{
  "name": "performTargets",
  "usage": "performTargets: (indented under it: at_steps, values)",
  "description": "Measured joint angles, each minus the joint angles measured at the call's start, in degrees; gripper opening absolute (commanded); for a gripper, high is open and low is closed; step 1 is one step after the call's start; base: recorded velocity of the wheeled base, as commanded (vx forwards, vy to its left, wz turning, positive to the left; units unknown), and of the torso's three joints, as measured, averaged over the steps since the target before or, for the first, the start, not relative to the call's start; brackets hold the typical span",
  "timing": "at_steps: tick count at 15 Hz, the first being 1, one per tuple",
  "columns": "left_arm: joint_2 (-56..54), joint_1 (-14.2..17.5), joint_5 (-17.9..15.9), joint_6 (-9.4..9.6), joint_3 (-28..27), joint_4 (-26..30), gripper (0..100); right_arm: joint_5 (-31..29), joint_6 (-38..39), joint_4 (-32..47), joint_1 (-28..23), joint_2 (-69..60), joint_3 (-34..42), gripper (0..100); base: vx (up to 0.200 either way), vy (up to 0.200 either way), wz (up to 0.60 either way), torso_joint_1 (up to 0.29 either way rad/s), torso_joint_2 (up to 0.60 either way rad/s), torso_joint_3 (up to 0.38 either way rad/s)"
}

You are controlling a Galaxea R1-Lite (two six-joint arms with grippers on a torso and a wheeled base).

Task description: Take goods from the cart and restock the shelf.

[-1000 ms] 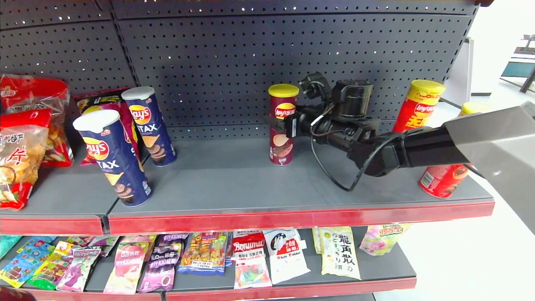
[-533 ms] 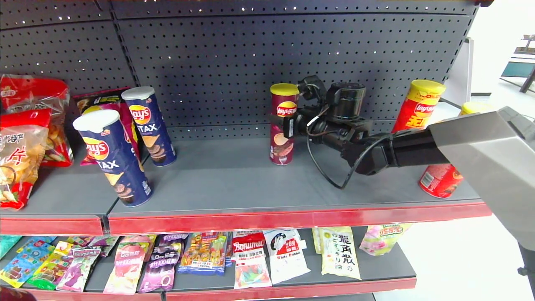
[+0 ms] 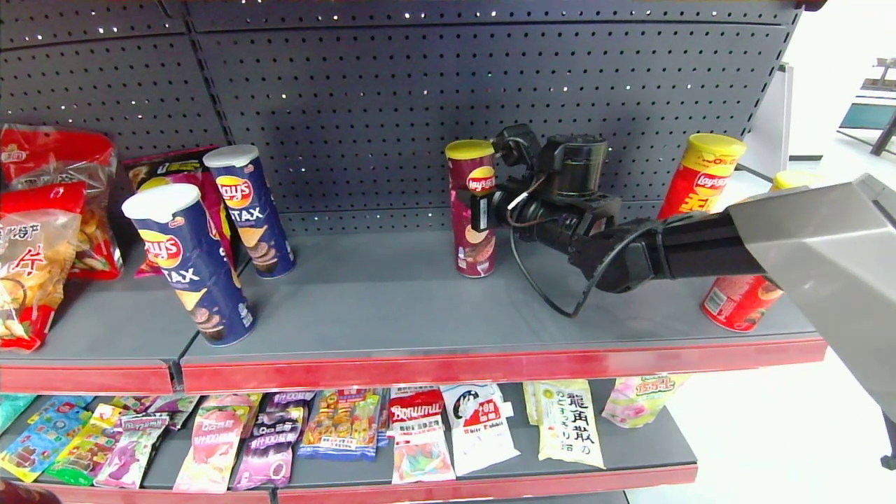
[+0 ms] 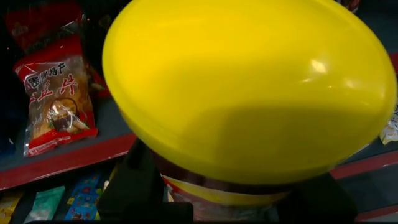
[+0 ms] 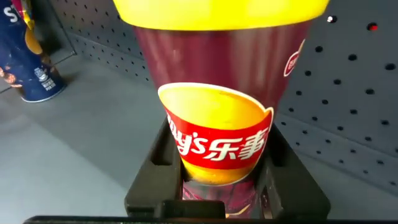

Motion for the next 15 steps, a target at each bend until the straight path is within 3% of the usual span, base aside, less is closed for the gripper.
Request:
performTargets:
  at_steps: [7, 12, 15]
  values:
    - [0.0, 0.0, 0.0, 0.0, 0.0, 0.0, 0, -13.8, 3.8, -3.3, 5.8, -11.3, 14.4, 0, 0.0, 0.0, 0.0, 0.0, 0.0, 0.0]
    - [0.1, 0.0, 0.0, 0.0, 0.0, 0.0, 0, -21.2, 4.2, -16.7, 8.8, -16.4, 29.5, 0, 0.0, 0.0, 0.0, 0.0, 0.0, 0.0]
    - [0.3, 0.0, 0.0, 0.0, 0.1, 0.0, 0, -25.3, 4.5, -17.5, 10.5, -17.4, 32.7, 0, 0.0, 0.0, 0.0, 0.0, 0.0, 0.0]
